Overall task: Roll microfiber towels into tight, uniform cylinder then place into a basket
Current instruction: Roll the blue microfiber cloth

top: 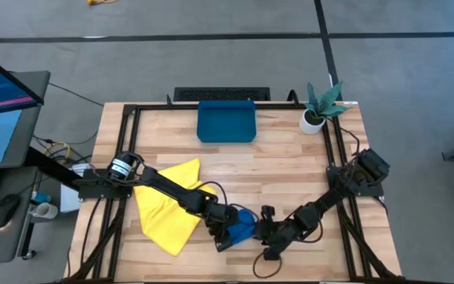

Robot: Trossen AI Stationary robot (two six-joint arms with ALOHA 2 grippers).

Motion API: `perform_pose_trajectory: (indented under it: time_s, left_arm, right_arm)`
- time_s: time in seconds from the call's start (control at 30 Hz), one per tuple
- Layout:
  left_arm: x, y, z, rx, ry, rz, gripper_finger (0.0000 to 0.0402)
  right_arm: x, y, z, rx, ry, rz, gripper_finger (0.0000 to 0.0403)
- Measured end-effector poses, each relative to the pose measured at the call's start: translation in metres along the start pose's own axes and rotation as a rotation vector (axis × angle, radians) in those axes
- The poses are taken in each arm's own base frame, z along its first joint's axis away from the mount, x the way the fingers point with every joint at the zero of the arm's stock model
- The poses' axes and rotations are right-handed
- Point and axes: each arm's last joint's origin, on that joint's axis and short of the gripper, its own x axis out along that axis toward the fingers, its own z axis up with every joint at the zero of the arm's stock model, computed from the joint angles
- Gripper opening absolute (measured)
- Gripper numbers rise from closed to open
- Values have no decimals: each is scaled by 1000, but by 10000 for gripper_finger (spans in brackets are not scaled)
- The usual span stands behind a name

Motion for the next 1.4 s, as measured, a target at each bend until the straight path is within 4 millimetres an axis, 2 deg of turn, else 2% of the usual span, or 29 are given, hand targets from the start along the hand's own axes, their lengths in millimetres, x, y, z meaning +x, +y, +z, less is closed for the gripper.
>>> perform_pose_trajectory:
  time_s: [0.47,0.97,1.23,1.4]
  left_arm:
    - [0,0,0,5,-10,8,13]
    - [0,-1,0,111,-22,16,100]
    - [-2,-5,-4,123,-28,41,104]
    - [-16,-13,-10,148,-54,116,105]
  right_arm:
    - [3,-9,3,42,22,-23,120]
    - [9,-27,11,171,47,-21,120]
    - [9,-28,11,184,60,-11,120]
    - [10,-30,10,185,71,-18,120]
